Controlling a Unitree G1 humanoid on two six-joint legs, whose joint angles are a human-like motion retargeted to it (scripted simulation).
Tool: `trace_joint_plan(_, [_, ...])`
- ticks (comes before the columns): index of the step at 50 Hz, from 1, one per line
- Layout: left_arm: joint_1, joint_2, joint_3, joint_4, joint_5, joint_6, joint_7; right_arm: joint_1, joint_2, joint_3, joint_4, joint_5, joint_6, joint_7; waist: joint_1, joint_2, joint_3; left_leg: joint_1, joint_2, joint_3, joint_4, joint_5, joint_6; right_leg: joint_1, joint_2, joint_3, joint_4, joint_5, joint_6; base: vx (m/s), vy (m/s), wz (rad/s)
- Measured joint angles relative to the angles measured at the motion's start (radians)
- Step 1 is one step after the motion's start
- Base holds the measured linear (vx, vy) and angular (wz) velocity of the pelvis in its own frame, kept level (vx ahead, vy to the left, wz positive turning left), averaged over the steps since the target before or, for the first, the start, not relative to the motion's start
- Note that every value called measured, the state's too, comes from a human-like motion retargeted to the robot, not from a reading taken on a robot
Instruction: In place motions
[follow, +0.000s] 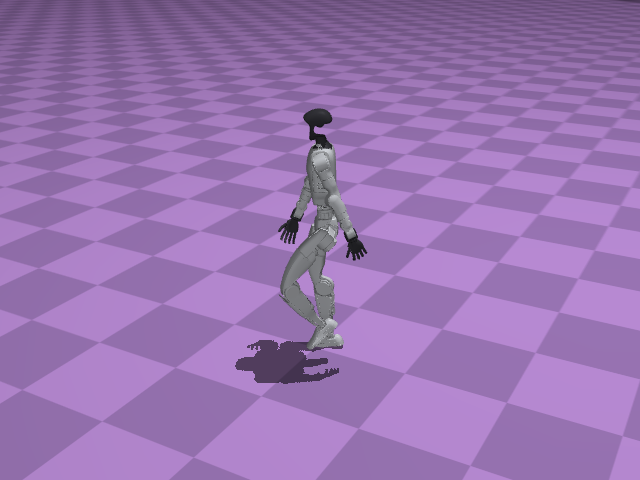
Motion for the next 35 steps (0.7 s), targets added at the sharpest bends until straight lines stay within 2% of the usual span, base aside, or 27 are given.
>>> trace_joint_plan(2, [0.029, 0.0, -0.016, -0.001, 0.028, -0.004, -0.027, -0.028, 0.004, 0.021, -0.032, 0.0, 0.001, 0.02, 0.015, 0.0, -0.003, -0.066, -0.004, -0.005, 0.07, -0.015, -0.018, -0.006, 0.001, 0.006, 0.004, -0.003, -0.007, -0.05, 0.1, -0.25])
trace_joint_plan(5, [0.06, -0.002, -0.032, 0.006, 0.085, -0.002, -0.036, -0.057, 0.01, 0.044, -0.074, -0.027, -0.002, 0.029, 0.031, -0.004, -0.014, -0.116, 0.005, 0.011, 0.127, -0.027, -0.013, -0.017, -0.006, 0.014, 0.01, -0.006, -0.013, -0.02, 0.08, -0.17])
trace_joint_plan(10, [0.064, 0.002, -0.032, 0.017, 0.114, 0.016, -0.052, -0.082, 0.013, 0.053, -0.084, -0.063, -0.015, 0.009, 0.029, 0.006, -0.028, -0.071, -0.001, 0.0, 0.068, -0.026, -0.011, -0.016, -0.003, 0.009, 0.006, -0.009, -0.012, 0.01, 0.07, 0.1])
trace_joint_plan(17, [0.034, 0.006, 0.021, -0.016, 0.001, 0.016, -0.048, -0.021, 0.021, 0.06, -0.089, -0.034, -0.03, 0.014, -0.01, 0.033, -0.086, 0.184, -0.025, 0.01, -0.3, -0.008, -0.047, -0.016, 0.007, -0.018, -0.017, -0.013, 0.009, 0.06, -0.01, 0.25])
trace_joint_plan(20, [0.015, 0.006, 0.044, -0.023, -0.058, 0.017, -0.041, 0.014, 0.018, 0.072, -0.082, -0.045, -0.032, 0.012, -0.03, 0.052, -0.11, 0.312, -0.083, -0.058, -0.527, 0.022, -0.107, -0.019, 0.021, -0.026, -0.026, -0.016, 0.019, 0.06, -0.1, 0.13])
trace_joint_plan(23, [0.001, 0.009, 0.056, -0.034, -0.086, 0.016, -0.035, 0.05, 0.016, 0.077, -0.074, -0.056, -0.03, 0.014, -0.046, 0.077, -0.133, 0.435, -0.101, -0.106, -0.749, 0.04, -0.144, -0.026, 0.048, -0.032, -0.032, -0.017, 0.025, 0.09, -0.17, 0.03])
trace_joint_plan(25, [-0.013, 0.014, 0.061, -0.042, -0.099, 0.017, -0.027, 0.071, 0.015, 0.079, -0.068, -0.06, -0.03, 0.014, -0.058, 0.093, -0.138, 0.52, -0.103, -0.13, -0.892, -0.05, -0.178, -0.029, 0.069, -0.038, -0.032, -0.02, 0.027, 0.09, -0.2, 0.0])
trace_joint_plan(29, [-0.053, 0.018, 0.061, -0.048, -0.124, 0.02, -0.004, 0.105, 0.003, 0.081, -0.049, -0.081, -0.031, 0.01, -0.087, 0.129, -0.129, 0.646, -0.099, -0.112, -1.1, -0.186, -0.161, -0.019, 0.112, -0.052, -0.028, -0.032, 0.03, 0.12, -0.2, 0.06])
trace_joint_plan(35, [-0.183, 0.025, 0.036, -0.027, -0.15, 0.031, 0.045, 0.18, -0.032, 0.06, 0.003, -0.133, -0.042, -0.015, -0.14, 0.132, -0.131, 0.68, -0.126, -0.157, -1.203, -0.178, -0.137, -0.018, 0.101, -0.096, 0.001, -0.057, 0.044, 0.19, -0.22, 0.35])
